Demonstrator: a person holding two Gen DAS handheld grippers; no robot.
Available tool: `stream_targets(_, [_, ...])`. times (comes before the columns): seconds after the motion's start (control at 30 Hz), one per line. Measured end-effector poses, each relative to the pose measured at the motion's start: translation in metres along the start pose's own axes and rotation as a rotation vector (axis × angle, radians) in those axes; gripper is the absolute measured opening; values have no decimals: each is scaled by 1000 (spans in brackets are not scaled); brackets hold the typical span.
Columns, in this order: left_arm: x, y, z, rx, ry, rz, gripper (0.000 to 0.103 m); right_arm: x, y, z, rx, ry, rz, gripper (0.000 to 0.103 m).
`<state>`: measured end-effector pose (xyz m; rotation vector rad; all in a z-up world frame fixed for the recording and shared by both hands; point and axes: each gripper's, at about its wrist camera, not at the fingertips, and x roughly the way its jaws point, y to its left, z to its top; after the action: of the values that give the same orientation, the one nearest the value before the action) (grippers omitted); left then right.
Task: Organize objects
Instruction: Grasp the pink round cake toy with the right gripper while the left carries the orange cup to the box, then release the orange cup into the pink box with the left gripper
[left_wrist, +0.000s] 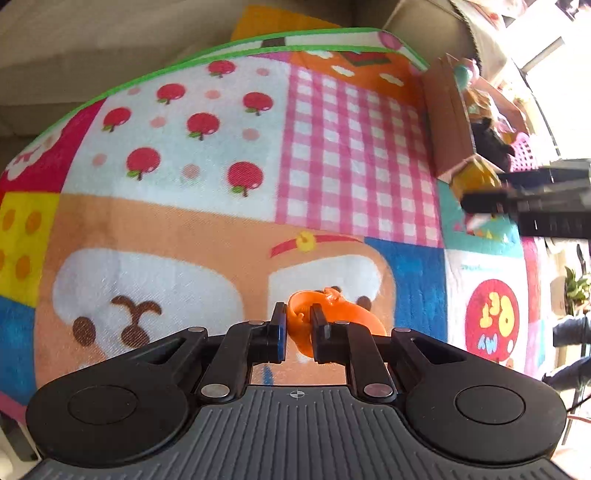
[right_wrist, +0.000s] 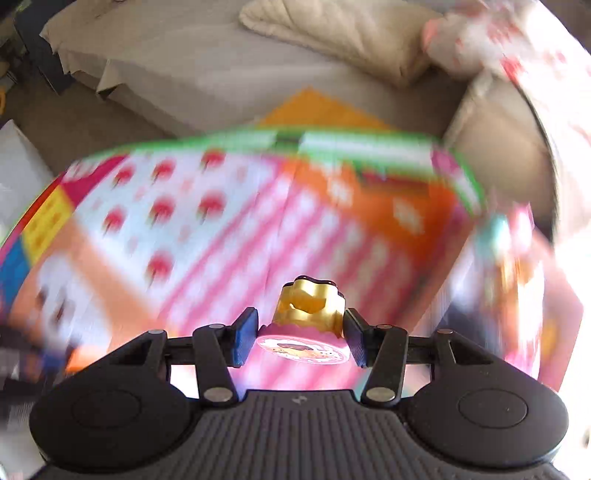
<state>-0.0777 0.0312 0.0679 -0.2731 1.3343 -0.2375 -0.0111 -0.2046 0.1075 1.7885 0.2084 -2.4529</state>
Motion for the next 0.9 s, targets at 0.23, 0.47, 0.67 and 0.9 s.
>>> stream_targets(0.23, [-8,-77,21,136,-14,-101,15,-51,-27,-121,205,79,-29,50])
stream_targets(0.47, [-15,-180,79,216,-78,-196,15,-99,-72,-174,347,21,-100,50])
stream_targets(0.67, [-23,-267,147,284,-186,-229,15,-127,-102,-191,424,-43,-137,50])
stream_targets(0.9, [-10,-296,173,238,-244,-197,18,-134,-119,-199,458,-72,-139,50])
